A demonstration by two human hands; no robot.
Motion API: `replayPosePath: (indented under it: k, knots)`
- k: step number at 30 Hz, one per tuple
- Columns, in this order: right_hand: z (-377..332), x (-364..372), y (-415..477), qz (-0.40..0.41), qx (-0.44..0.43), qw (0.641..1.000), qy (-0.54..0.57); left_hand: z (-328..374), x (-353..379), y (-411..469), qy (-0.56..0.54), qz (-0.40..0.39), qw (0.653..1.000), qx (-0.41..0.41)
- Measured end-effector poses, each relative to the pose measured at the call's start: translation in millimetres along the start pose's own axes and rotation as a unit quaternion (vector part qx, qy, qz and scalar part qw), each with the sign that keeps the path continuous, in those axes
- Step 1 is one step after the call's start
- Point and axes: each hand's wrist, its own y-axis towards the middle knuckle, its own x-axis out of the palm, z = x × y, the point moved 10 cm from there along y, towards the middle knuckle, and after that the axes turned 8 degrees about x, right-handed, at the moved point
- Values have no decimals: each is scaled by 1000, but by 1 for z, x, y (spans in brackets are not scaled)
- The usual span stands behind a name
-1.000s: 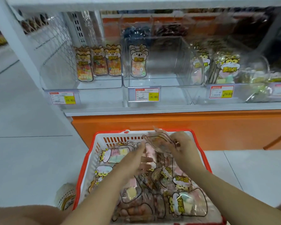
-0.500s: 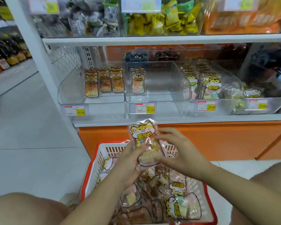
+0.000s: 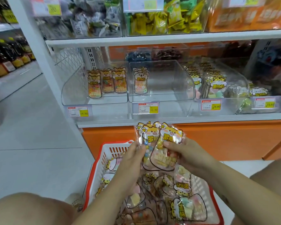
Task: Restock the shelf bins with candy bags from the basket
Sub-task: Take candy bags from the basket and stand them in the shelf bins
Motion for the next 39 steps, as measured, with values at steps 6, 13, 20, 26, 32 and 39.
replayPosePath:
  k: [6, 13, 20, 26, 32, 39]
  knots:
    - [14, -6, 5, -8, 46, 997, 65, 2, -9, 5, 56, 35, 996, 66]
    - [24, 7, -2, -42, 96, 993, 57, 18, -15, -1, 133, 64, 984, 98]
    - [-1, 9, -5, -22, 10, 998, 63, 22, 3, -1, 218, -29, 972, 77]
    - [-13, 44, -11, -59, -23, 997, 46, 33, 14, 9, 209, -78, 971, 87]
    - [-73, 80, 17, -49, -99, 994, 25, 105, -12, 40, 247, -78, 956, 135]
    - [-149, 144, 52, -51, -201, 975, -81, 176, -80, 81, 243, 27, 951, 188]
